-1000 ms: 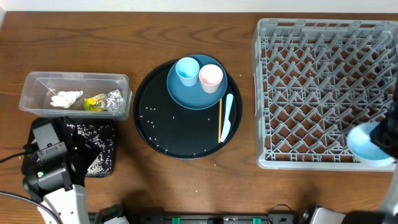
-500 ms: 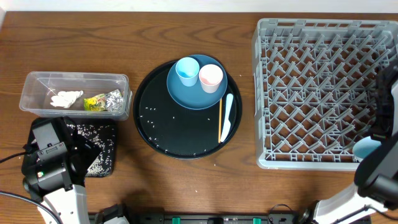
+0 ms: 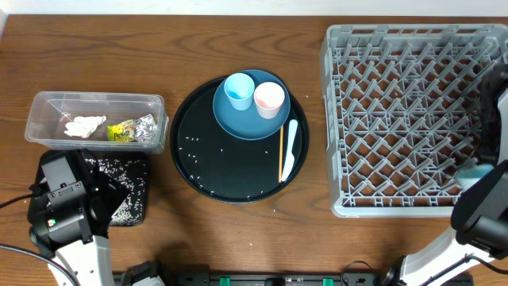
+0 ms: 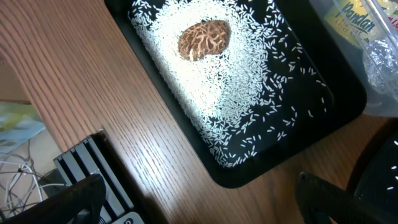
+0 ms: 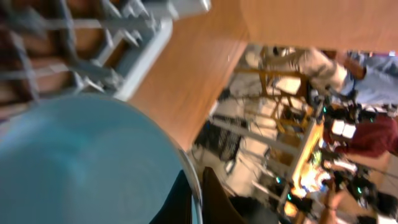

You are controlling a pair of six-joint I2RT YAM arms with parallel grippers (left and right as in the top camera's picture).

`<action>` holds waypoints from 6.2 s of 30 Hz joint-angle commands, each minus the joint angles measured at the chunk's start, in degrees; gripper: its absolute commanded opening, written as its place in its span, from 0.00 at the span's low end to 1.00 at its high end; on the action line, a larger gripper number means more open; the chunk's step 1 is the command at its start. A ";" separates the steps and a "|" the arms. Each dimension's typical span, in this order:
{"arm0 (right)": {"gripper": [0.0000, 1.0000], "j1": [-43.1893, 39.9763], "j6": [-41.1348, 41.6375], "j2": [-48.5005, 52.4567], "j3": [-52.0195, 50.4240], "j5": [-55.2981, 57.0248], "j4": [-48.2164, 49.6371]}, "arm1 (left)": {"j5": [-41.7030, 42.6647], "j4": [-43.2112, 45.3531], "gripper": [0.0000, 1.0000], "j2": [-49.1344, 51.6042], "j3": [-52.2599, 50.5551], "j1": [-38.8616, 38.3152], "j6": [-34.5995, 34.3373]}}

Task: Sort waste into correct bins and load items into the dishwasher rack
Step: 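Carry the bowl right and lower it into the grey dish rack, then stand the bowl upright in the rack slots and release with the right gripper, then lift the right gripper out of the rack and move it left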

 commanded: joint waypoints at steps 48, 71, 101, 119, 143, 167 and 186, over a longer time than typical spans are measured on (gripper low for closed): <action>0.01 17.16 -12.24 1.92 1.03 0.79 10.80 | -0.66 -0.13 0.98 -0.04 0.72 0.24 -0.07; 0.01 30.82 -20.68 7.56 1.03 -1.01 14.67 | -0.66 -0.13 0.98 -0.04 0.72 0.24 -0.04; 0.03 39.89 -15.89 7.69 1.01 -21.42 20.37 | -0.66 -0.13 0.98 -0.04 0.72 0.24 -0.07; 0.59 41.90 -15.65 6.45 5.35 -30.95 26.53 | -0.66 -0.13 0.98 -0.04 0.72 0.24 -0.04; 0.50 44.59 -10.08 -3.37 2.21 -45.48 14.21 | -0.66 -0.13 0.98 -0.04 0.72 0.24 -0.04; 0.09 44.44 -6.60 -3.37 -12.96 -39.47 30.40 | -0.66 -0.13 0.98 -0.04 0.72 0.24 -0.04; 0.01 41.88 -7.82 -3.37 -13.97 -38.84 36.70 | -0.66 -0.13 0.98 -0.04 0.72 0.24 -0.04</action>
